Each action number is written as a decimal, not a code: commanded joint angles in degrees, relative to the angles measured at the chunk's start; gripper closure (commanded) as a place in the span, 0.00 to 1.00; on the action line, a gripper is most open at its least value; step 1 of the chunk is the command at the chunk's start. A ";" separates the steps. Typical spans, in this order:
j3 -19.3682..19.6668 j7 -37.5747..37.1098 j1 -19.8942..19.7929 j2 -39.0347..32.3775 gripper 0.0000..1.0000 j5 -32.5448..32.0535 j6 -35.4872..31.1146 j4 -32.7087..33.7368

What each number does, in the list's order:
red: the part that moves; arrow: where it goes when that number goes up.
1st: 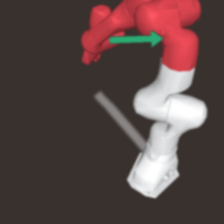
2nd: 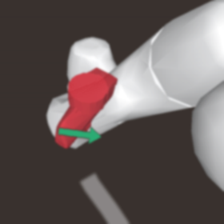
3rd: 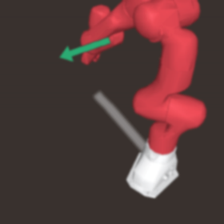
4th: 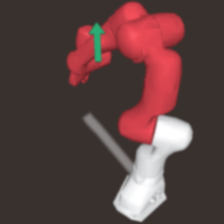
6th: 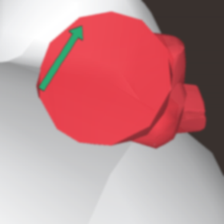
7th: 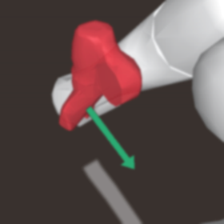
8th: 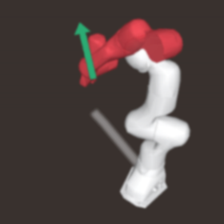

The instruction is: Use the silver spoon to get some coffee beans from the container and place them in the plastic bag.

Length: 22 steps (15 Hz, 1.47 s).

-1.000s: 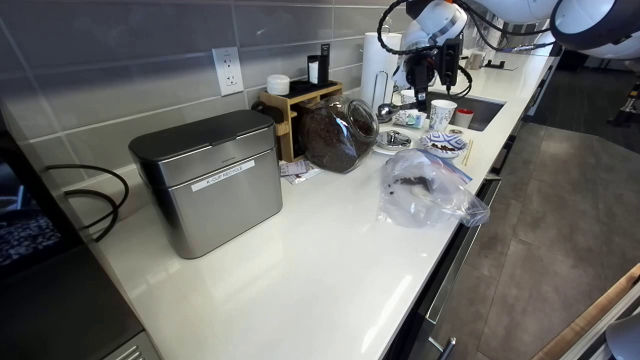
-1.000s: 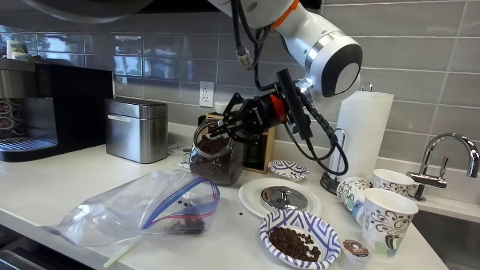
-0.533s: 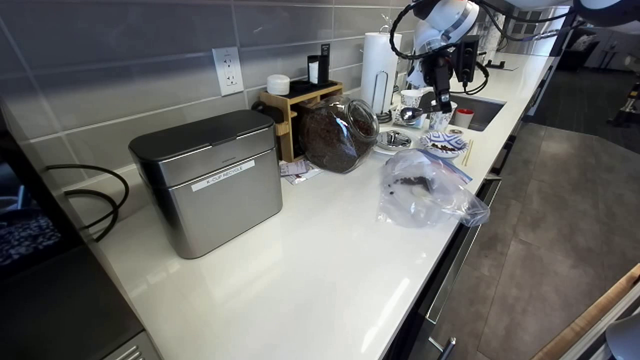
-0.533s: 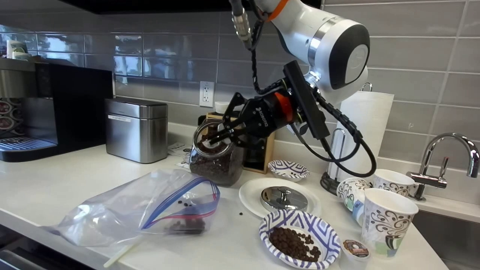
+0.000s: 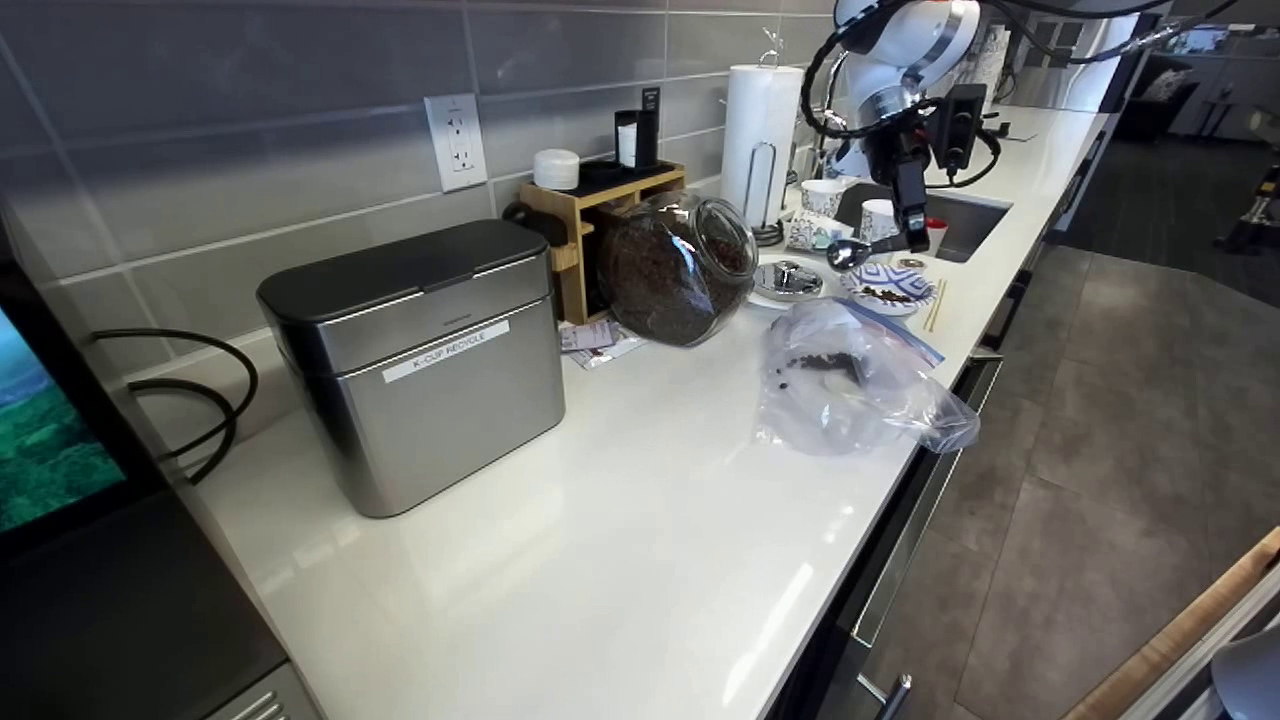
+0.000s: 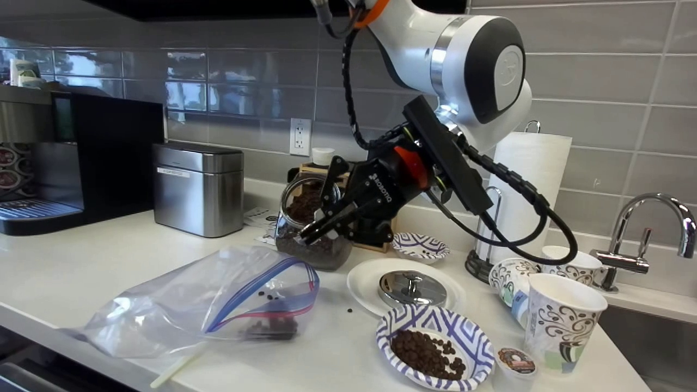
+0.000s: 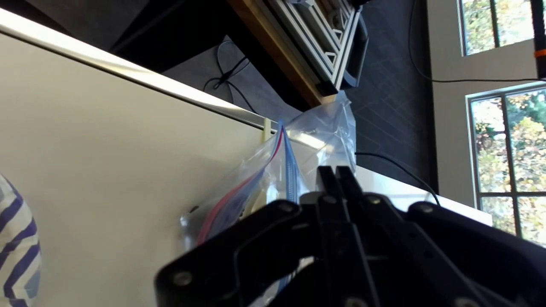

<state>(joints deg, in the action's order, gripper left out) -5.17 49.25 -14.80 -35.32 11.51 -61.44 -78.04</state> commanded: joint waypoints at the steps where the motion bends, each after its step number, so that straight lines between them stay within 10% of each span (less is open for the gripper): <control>1: 1.43 1.13 1.14 0.98 0.96 0.31 -1.54 -1.71; 22: 3.28 1.40 4.90 7.29 0.99 -9.20 -13.81 -10.89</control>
<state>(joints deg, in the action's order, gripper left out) -2.07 50.87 -11.66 -30.65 4.17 -71.10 -85.04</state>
